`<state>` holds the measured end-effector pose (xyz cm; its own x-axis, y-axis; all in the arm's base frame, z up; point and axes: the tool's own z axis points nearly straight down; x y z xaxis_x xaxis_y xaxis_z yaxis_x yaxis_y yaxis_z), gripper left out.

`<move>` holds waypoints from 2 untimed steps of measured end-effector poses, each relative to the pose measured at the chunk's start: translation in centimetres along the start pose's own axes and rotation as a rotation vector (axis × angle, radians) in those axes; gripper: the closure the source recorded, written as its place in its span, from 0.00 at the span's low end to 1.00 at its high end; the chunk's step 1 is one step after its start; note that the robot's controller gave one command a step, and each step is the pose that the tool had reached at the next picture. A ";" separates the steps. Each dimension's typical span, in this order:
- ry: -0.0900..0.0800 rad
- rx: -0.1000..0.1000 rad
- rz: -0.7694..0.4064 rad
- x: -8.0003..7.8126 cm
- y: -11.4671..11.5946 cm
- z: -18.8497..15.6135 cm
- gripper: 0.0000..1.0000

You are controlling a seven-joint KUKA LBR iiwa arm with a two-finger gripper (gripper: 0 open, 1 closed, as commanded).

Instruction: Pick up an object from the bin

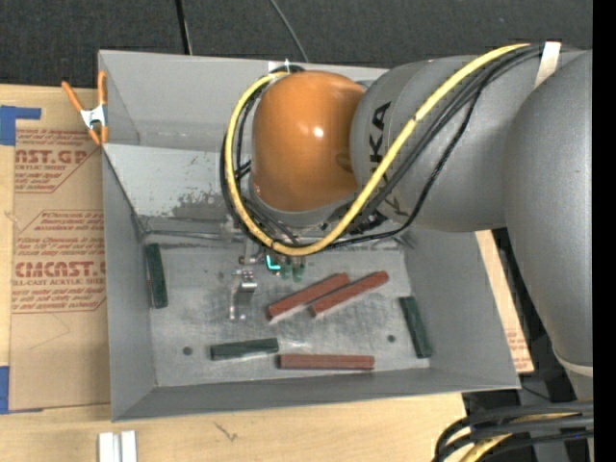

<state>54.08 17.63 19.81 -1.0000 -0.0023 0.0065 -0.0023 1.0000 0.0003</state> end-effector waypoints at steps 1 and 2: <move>-0.007 -0.001 0.001 -0.2 -0.1 -0.4 0.00; -0.011 -0.003 0.047 2.7 -5.0 5.8 0.00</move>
Offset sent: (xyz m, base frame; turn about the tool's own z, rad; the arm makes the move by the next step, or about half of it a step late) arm -0.0607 -0.1085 -0.1281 0.1041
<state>51.33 12.62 14.06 -0.9990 0.0451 -0.0043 0.0451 0.9990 0.0028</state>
